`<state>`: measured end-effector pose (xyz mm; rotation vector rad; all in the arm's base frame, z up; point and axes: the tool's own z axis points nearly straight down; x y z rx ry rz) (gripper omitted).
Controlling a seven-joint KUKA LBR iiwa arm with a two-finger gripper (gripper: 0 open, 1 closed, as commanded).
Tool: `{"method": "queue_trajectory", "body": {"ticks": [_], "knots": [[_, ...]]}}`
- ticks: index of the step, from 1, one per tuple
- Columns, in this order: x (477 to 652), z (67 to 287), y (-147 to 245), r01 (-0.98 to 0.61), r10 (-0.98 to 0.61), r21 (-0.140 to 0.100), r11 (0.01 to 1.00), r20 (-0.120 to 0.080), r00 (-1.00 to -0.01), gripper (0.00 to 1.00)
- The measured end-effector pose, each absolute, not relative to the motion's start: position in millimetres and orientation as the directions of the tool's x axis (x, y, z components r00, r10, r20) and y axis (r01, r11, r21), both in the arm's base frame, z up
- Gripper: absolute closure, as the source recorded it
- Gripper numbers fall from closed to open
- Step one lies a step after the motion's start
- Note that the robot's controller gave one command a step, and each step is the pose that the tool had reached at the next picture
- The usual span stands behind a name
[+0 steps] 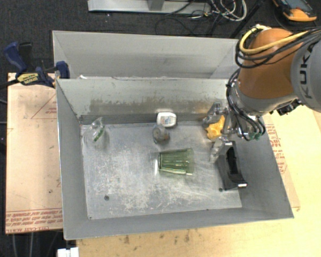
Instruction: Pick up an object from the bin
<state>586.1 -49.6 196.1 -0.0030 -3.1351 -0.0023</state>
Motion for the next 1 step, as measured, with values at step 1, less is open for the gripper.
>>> {"method": "queue_trajectory", "body": {"ticks": [1], "knots": [[587.5, 200.8, -49.5, 0.001, 0.001, 0.001, 1.0, -0.001, -1.0, 0.0]]}}
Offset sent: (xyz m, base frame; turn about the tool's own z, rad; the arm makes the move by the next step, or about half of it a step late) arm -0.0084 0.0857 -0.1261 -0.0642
